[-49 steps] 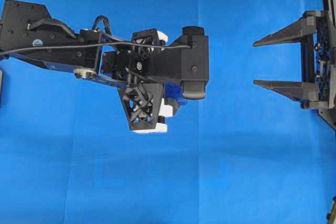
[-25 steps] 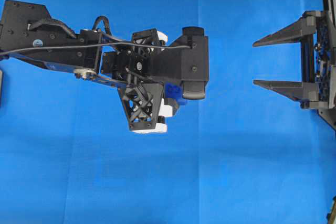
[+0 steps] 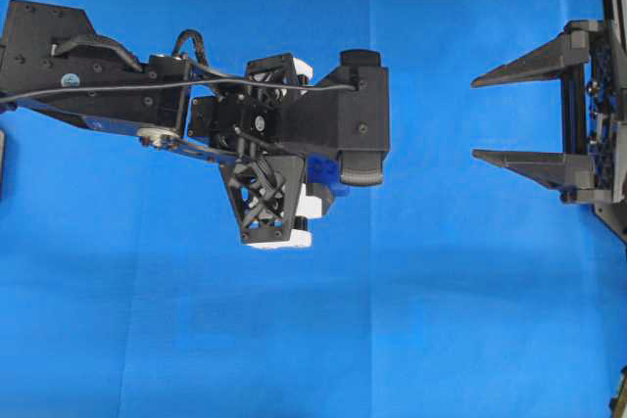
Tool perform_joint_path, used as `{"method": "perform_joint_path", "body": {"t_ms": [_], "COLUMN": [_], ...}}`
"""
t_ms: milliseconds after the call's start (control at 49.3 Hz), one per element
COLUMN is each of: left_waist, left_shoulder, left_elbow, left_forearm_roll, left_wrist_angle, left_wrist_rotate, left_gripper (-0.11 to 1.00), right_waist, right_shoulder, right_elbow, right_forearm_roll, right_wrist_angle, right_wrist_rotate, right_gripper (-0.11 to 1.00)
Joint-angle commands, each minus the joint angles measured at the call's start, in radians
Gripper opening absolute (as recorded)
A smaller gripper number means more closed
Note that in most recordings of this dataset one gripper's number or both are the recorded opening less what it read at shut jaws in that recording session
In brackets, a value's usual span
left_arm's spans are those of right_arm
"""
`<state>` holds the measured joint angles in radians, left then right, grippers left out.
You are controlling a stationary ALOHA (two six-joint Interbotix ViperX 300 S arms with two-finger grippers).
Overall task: Handover the blue block to the right arm after grasping it with the left arm, then place it in the designated position.
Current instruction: 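Lift the blue cube with the left gripper and raise it upward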
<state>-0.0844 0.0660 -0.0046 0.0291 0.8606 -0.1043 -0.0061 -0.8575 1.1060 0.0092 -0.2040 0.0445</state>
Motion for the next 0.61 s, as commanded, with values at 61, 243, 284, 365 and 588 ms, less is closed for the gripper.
{"method": "perform_joint_path", "body": {"t_ms": [61, 243, 284, 365, 588], "left_waist": [0.003, 0.003, 0.003, 0.003, 0.006], "left_shoulder": [-0.038, -0.052, -0.061, -0.084, -0.167], "left_elbow": [-0.012, 0.009, 0.020, 0.055, 0.189], "left_forearm_roll": [0.002, 0.003, 0.003, 0.003, 0.002], "left_wrist_angle": [-0.005, -0.025, -0.038, -0.086, -0.298], "left_wrist_rotate": [-0.002, -0.002, -0.002, -0.003, -0.003], "left_gripper": [0.46, 0.46, 0.46, 0.46, 0.46], "right_waist": [-0.002, 0.000, 0.000, -0.002, 0.000], "right_shoulder": [0.005, 0.005, 0.005, 0.003, 0.005], "right_elbow": [-0.029, -0.029, -0.031, -0.029, -0.031], "right_forearm_roll": [0.002, 0.002, 0.003, 0.002, 0.003], "right_wrist_angle": [-0.005, -0.005, -0.005, -0.005, -0.005], "right_wrist_rotate": [0.002, 0.000, 0.002, 0.000, 0.000], "right_gripper": [0.97, 0.97, 0.97, 0.97, 0.97]}}
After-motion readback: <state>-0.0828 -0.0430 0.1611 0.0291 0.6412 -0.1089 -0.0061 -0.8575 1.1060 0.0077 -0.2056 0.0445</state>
